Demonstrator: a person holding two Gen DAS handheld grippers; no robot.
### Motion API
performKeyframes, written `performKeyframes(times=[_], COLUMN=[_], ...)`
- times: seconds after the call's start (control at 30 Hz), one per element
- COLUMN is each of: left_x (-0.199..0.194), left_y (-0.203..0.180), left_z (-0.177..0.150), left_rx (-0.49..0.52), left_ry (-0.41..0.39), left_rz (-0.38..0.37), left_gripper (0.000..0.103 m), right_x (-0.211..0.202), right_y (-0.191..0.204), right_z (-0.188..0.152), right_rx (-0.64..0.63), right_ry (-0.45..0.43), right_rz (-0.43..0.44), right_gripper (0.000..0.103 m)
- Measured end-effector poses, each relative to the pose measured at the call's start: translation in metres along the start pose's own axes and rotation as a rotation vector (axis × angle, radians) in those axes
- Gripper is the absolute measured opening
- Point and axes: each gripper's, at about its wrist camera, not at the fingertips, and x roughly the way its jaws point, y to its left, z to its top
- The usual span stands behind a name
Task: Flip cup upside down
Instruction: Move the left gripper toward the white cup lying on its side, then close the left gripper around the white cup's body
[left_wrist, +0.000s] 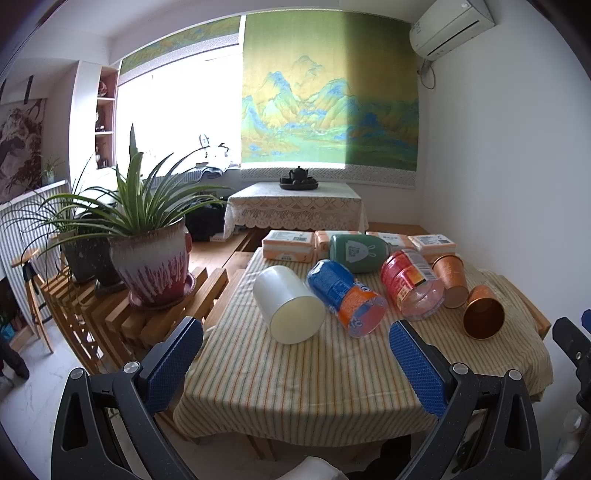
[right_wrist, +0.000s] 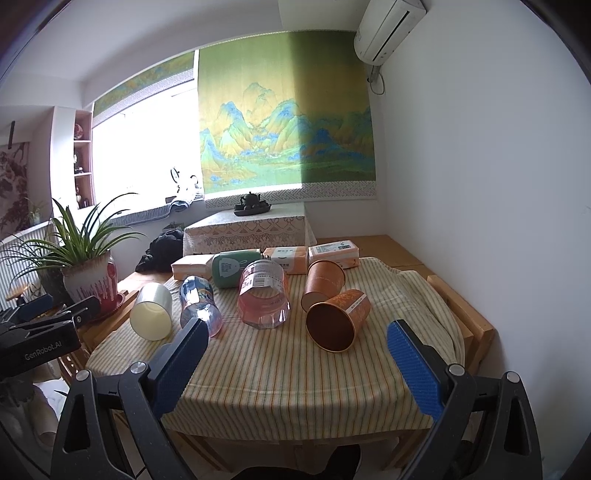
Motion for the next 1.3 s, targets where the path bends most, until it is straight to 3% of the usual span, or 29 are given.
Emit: performKeyframes(times=[0.27,0.33,0.47,0.6,0.83,1.03,1.3], left_x=[0.013,0.018,0.038,0.065,0.121,0.157,0.217], left_y=[0.024,0.029,0.038,0.043,0.041,0.047,0.054], left_z=[-0.003,-0.001,0.007,0.023,0.051,0.062,0.062], left_rx=[-0.010,-0.005,-0.087,-0.122,-0.116,-0.158,-0.223], left_ry=[0.009,0.042,0.161,0.226,0.373,0.440,0.599], left_rz=[0.065,0.073,0.004,-0.038,-0.088,-0.069,-0.076], left_gripper=[0.102,0.102,0.102,0.102,0.102,0.102,0.102], right_x=[0.008,0.010,0.015,0.017,0.022,0.030,0.034], right_y=[0.000,0.001,0.001,-0.001,-0.005,-0.008,-0.010], right_z=[-0.001,-0.002,-0.003,-0.004,-0.006,-0.010,-0.012], right_rx=[0.011,0.009,0.007,0.017,0.023,0.031,0.035], right_ry=[0.014,0.019,0.027,0.031,0.043,0.073,0.080], right_rz=[0.009,0.014,0.024,0.032,0.028,0.037,0.038], right_gripper=[0.096,0.096,0.096,0.096,0.096,0.096,0.096])
